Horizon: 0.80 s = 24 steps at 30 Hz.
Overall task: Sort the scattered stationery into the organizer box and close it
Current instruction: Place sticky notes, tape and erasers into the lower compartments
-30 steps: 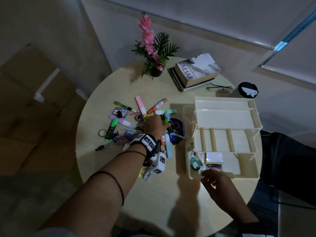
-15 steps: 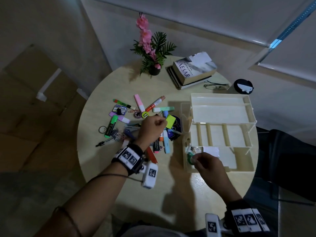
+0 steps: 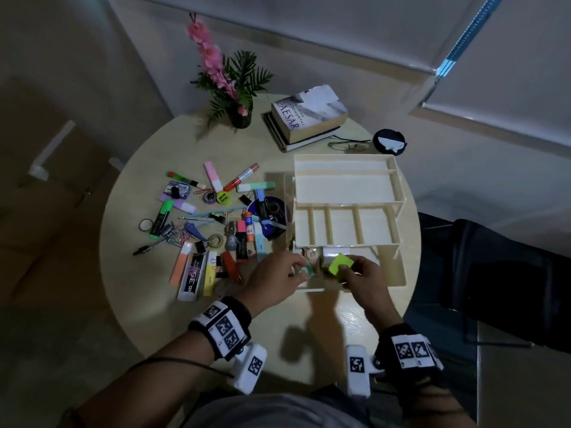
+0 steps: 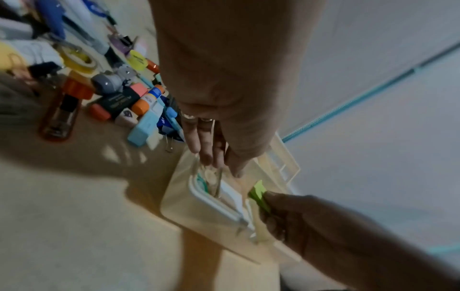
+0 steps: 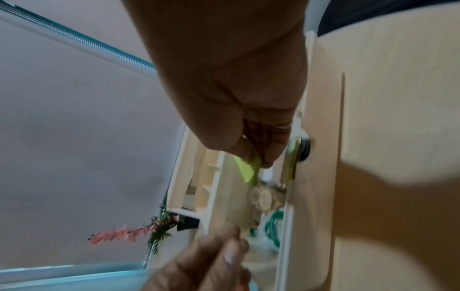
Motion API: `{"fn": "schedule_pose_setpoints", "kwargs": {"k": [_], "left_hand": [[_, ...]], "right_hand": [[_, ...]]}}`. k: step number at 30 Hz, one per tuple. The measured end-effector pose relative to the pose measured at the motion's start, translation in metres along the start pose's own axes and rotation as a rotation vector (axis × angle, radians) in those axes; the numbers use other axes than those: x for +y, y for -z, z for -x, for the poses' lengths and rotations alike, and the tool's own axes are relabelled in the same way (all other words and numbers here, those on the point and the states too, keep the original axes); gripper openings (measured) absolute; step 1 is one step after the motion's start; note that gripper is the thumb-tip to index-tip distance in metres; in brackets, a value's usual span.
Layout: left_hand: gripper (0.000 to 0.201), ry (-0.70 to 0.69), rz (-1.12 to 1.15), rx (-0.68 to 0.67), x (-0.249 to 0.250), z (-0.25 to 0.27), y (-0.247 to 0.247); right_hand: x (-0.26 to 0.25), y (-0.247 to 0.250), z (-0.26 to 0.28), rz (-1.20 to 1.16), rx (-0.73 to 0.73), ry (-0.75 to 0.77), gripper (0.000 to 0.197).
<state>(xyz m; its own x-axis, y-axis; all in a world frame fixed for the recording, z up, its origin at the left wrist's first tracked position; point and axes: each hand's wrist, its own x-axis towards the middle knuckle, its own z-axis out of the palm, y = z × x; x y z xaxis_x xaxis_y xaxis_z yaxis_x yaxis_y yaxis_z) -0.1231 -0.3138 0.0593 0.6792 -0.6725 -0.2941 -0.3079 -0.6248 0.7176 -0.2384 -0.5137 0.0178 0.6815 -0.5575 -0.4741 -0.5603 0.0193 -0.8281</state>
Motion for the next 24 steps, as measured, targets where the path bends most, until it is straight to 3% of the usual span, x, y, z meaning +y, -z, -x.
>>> {"fn": "schedule_pose_setpoints", "kwargs": {"k": [3, 6, 11, 15, 19, 21, 24], "left_hand": [[0.03, -0.018, -0.161, -0.035, -0.003, 0.008, -0.008], [0.03, -0.017, -0.146, -0.047, -0.011, 0.013, -0.019], [0.029, -0.045, -0.172, -0.01, -0.015, 0.017, -0.028], [0.027, -0.048, -0.134, -0.031, -0.02, 0.02, -0.028], [0.029, -0.073, -0.062, -0.068, -0.024, 0.028, -0.027], [0.025, -0.093, -0.006, -0.026, -0.027, 0.034, -0.025], [0.018, -0.086, 0.045, 0.097, -0.035, 0.045, -0.017]], "right_hand": [[0.013, 0.015, -0.024, 0.098, 0.022, -0.02, 0.029], [0.009, 0.015, -0.042, 0.057, 0.052, -0.068, 0.032], [0.015, 0.003, -0.065, 0.071, 0.107, -0.103, 0.013], [0.019, -0.006, -0.07, -0.007, 0.163, -0.125, 0.015], [0.023, -0.007, -0.074, 0.073, 0.206, -0.102, 0.017], [0.023, -0.008, -0.074, 0.149, 0.229, -0.065, 0.011], [0.026, -0.003, -0.073, 0.287, 0.211, -0.003, 0.029]]}}
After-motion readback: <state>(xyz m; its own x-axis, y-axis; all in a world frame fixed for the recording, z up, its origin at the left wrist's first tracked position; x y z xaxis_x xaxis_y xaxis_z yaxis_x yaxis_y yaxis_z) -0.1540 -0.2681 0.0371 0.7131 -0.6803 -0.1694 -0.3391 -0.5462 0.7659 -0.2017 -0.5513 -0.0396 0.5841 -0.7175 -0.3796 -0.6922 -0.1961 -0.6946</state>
